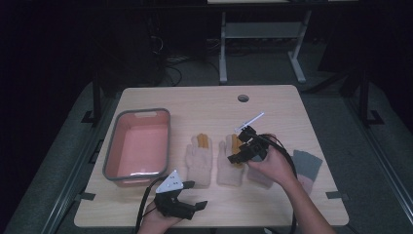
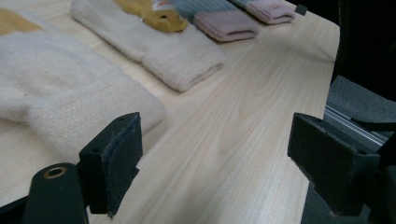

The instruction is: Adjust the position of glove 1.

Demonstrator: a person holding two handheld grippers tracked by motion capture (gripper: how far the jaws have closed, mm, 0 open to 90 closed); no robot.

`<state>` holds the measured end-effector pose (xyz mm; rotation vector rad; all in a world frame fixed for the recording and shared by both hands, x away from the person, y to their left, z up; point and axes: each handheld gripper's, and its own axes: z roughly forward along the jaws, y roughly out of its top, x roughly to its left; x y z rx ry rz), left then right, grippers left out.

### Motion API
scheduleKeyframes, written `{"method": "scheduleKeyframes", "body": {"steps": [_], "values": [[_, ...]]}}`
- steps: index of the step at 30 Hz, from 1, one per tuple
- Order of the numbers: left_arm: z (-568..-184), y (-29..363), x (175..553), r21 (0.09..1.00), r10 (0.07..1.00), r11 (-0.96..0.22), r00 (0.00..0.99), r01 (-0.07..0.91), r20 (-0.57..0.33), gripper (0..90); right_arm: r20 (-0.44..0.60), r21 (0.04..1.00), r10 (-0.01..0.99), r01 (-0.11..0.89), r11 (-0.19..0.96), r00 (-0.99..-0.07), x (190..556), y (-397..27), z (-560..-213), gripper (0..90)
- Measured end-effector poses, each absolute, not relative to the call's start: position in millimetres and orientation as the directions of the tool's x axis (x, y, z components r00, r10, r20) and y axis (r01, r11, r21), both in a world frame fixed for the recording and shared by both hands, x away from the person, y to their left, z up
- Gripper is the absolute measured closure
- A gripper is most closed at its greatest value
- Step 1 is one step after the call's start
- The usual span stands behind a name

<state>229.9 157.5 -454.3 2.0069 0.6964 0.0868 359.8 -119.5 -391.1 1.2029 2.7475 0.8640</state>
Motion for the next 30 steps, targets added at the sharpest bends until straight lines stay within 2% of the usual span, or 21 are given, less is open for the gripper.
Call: {"method": "scheduleKeyframes", "body": {"steps": [7,12,13,15,24,30], "values": [[-453.0,159.6,230.2,0.824,0.505,-0.363,0.835,0.436,-0.219,17.9,0.172,0.438,0.694,0.686,0.582,-0.699,369.9,-108.6,-407.5,37.5],[-452.9,159.5,230.2,0.824,0.504,-0.368,0.837,0.431,-0.213,17.9,0.150,0.371,0.739,0.730,0.574,-0.657,378.5,-105.4,-427.8,45.4],[-452.6,159.6,230.2,0.824,0.505,-0.366,0.837,0.431,-0.213,17.9,0.132,0.367,0.741,0.727,0.580,-0.658,378.2,-104.0,-429.7,50.6],[-452.0,160.3,230.9,0.827,0.506,-0.365,0.837,0.429,-0.211,17.9,0.114,0.373,0.744,0.723,0.582,-0.658,377.0,-101.5,-432.2,53.2],[-452.1,160.7,230.6,0.825,0.511,-0.349,0.828,0.444,-0.229,17.9,-0.015,0.355,0.731,0.680,0.641,-0.682,368.0,-88.6,-436.5,58.6],[-452.8,160.9,230.5,0.821,0.510,-0.361,0.831,0.442,-0.223,17.9,0.012,0.362,0.743,0.696,0.621,-0.669,369.5,-91.6,-436.6,60.4]]}}
